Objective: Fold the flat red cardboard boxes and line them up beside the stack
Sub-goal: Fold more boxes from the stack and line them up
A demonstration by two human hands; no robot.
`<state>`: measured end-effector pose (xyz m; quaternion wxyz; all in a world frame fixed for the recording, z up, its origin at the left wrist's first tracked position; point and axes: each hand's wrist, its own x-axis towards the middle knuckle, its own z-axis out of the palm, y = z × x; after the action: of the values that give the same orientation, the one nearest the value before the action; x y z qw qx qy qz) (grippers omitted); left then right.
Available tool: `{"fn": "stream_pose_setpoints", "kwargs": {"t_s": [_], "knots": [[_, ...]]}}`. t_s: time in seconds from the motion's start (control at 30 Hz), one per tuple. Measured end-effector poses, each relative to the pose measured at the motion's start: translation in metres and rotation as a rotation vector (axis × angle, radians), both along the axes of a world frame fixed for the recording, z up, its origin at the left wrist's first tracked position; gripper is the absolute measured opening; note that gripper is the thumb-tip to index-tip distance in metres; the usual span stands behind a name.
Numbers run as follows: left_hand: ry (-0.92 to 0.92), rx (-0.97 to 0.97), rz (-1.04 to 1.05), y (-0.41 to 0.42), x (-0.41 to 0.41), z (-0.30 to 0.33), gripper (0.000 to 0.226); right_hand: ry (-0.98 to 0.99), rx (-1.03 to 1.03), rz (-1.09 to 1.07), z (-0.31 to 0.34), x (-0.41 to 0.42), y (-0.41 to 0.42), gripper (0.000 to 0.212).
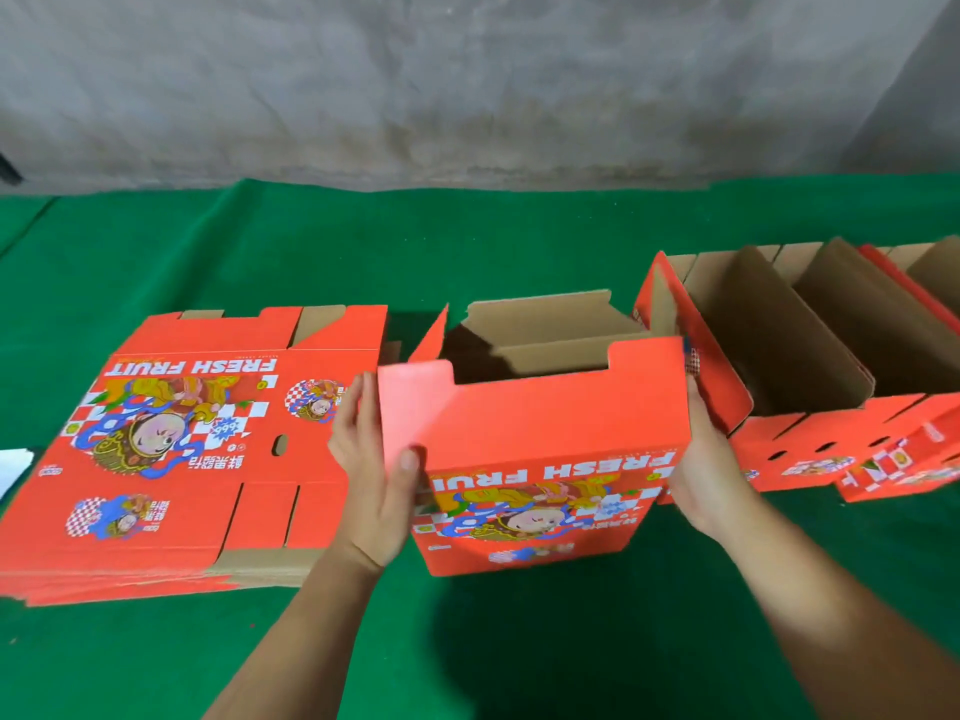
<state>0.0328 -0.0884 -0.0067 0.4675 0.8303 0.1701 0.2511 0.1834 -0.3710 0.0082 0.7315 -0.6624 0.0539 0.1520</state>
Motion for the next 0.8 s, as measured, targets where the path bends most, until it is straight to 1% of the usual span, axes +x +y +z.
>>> {"fn": "stream_pose_setpoints", "kwargs": {"t_s": [0.03, 0.07, 0.13, 0.2, 0.27, 0.33, 0.37, 0.4, 0.43, 0.5, 0.57, 0.63, 0.73, 0.8], "knots": [[0.001, 0.078, -0.031, -0.003, -0.004, -0.002, 0.103, 0.019, 0.086, 0.028, -0.002, -0.008, -0.002, 0.077], [-0.004, 0.067, -0.054, -0.006, -0.007, -0.005, 0.1, 0.033, 0.154, 0.035, -0.004, -0.016, -0.003, 0.079], [-0.039, 0.013, -0.093, -0.01, -0.011, -0.011, 0.092, 0.016, 0.207, 0.014, -0.011, -0.027, -0.008, 0.083], [-0.067, -0.186, -0.133, -0.013, -0.014, -0.008, 0.091, -0.052, 0.194, -0.01, -0.016, -0.033, -0.011, 0.079], [-0.079, -0.495, -0.17, -0.016, -0.016, -0.001, 0.104, -0.092, 0.176, -0.018, -0.014, -0.037, -0.015, 0.074], [-0.055, -0.816, -0.156, -0.014, -0.015, 0.004, 0.115, -0.1, 0.152, -0.015, -0.01, -0.037, -0.019, 0.074], [-0.029, -0.936, -0.161, -0.012, -0.014, 0.006, 0.121, -0.099, 0.137, 0.01, -0.007, -0.037, -0.02, 0.076], [0.002, -0.986, -0.173, -0.01, -0.012, 0.01, 0.123, -0.095, 0.129, 0.045, -0.004, -0.037, -0.022, 0.077], [0.037, -0.965, -0.178, -0.009, -0.011, 0.014, 0.123, -0.089, 0.128, 0.081, -0.001, -0.037, -0.023, 0.076], [0.062, -0.843, -0.181, -0.011, -0.009, 0.024, 0.122, -0.069, 0.137, 0.135, 0.005, -0.036, -0.025, 0.067], [0.051, -0.71, -0.17, -0.013, -0.007, 0.038, 0.122, -0.041, 0.153, 0.187, 0.011, -0.034, -0.027, 0.059], [0.025, -0.545, -0.131, -0.013, -0.001, 0.054, 0.123, -0.016, 0.157, 0.23, 0.017, -0.033, -0.028, 0.055], [0.03, -0.318, 0.005, -0.012, 0.011, 0.079, 0.131, -0.051, 0.133, 0.202, 0.029, -0.035, -0.019, 0.058], [0.02, -0.139, 0.049, -0.016, 0.016, 0.092, 0.132, -0.101, 0.129, 0.103, 0.036, -0.039, -0.01, 0.06]]}}
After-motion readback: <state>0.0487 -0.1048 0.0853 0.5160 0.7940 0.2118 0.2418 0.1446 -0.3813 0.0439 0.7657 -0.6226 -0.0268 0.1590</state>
